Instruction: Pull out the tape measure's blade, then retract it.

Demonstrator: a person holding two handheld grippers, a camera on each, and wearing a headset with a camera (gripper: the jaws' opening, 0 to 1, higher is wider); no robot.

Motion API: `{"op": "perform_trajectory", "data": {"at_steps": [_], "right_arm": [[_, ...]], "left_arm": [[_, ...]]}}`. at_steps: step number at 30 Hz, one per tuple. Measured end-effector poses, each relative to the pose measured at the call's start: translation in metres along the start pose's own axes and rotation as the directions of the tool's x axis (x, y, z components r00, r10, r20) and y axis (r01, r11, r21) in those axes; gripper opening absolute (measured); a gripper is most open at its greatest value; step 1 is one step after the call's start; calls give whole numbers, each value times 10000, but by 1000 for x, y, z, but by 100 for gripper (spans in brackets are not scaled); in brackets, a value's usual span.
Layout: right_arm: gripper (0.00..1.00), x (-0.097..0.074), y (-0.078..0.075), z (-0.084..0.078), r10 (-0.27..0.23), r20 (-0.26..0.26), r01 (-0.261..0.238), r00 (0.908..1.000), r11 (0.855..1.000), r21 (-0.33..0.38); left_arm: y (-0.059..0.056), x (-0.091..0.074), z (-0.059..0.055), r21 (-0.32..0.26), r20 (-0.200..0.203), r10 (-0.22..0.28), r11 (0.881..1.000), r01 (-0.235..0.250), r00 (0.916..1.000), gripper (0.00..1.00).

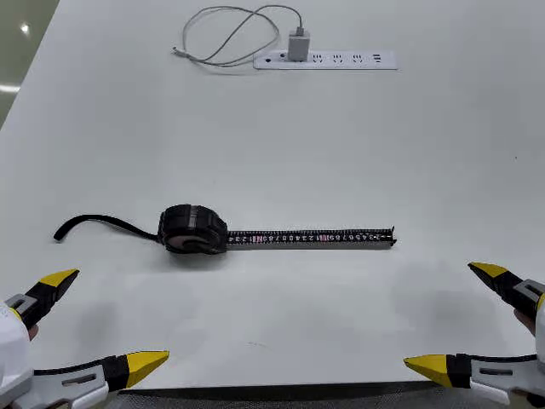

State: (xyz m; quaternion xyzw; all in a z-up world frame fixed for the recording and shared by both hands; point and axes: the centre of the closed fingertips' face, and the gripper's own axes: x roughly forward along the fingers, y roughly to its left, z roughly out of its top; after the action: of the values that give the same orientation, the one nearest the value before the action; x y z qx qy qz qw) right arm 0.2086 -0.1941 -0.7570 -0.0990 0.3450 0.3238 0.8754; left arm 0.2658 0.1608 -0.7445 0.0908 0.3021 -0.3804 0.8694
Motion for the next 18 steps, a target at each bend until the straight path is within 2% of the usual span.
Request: {"op": "perform_trajectory", "data": {"at_steps": [18], "right_arm": [[99,-2,0,-2,-68,-19,68,10000,10000,24]], "left_arm": [[-2,2,2,-118,46,-51,9999,52,10000,99]]}}
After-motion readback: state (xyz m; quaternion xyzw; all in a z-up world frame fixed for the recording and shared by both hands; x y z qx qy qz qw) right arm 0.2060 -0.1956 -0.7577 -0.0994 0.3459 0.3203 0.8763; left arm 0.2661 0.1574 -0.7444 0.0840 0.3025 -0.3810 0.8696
